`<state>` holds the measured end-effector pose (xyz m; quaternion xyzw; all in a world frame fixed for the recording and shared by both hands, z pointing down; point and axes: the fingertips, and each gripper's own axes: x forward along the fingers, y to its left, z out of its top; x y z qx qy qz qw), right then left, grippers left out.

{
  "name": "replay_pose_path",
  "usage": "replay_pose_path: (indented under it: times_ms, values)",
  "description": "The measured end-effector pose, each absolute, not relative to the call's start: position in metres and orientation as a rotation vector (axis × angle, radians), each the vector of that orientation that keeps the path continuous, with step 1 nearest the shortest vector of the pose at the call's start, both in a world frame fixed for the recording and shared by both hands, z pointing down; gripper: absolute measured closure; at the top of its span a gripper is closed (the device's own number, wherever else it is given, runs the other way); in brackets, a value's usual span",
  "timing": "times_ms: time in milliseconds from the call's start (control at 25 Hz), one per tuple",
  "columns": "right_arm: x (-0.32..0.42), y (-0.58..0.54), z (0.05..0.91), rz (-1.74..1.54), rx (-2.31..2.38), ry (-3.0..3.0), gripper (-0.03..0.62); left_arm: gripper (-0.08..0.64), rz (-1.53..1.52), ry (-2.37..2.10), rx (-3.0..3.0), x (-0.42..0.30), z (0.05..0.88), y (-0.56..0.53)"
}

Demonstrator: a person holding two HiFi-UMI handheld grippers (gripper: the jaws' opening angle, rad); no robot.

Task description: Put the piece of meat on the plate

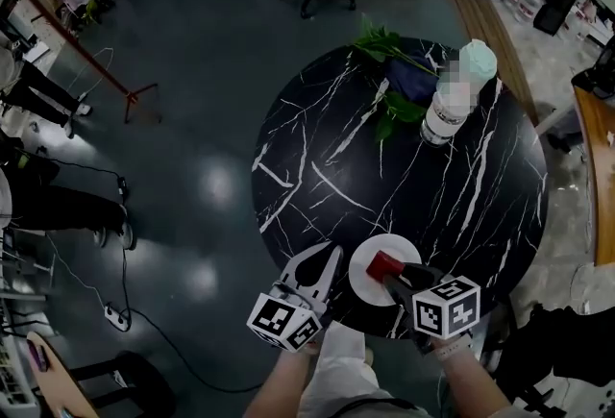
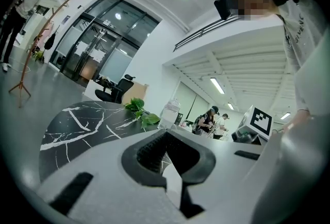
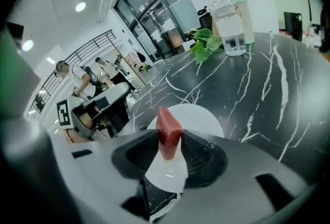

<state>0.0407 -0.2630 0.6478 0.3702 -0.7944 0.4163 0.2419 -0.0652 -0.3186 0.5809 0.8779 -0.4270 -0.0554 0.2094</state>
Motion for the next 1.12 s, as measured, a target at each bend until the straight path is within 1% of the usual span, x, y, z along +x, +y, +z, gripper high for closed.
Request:
replay_pose_path:
  times_ms: [240,320,520,840,1120]
  values:
    - [0.050,-0.263,0.641,1.127,1.069,-2.178,0.451,0.552,-0.173,-1.185,2.438,-0.066,0.577,-0.310]
    - [0.054,-0.260,0.640,1.125,1.076,-2.178,0.425,0.551,-0.177,-1.184,2.441,-0.065,0.576,-0.305]
    - [0.058,-0.253,0.625,1.081,1.114,-2.224,0.403,0.551,-0.189,-1.195,2.449,-0.063,0.567,-0.294]
    - [0.054,-0.227,0.576,0.980,1.139,-2.384,0.397,0.551,-0.223,-1.199,2.493,-0.056,0.539,-0.257]
    - [0.058,-0.196,0.524,0.871,1.178,-2.501,0.400,0.551,-0.263,-1.208,2.538,-0.048,0.497,-0.222]
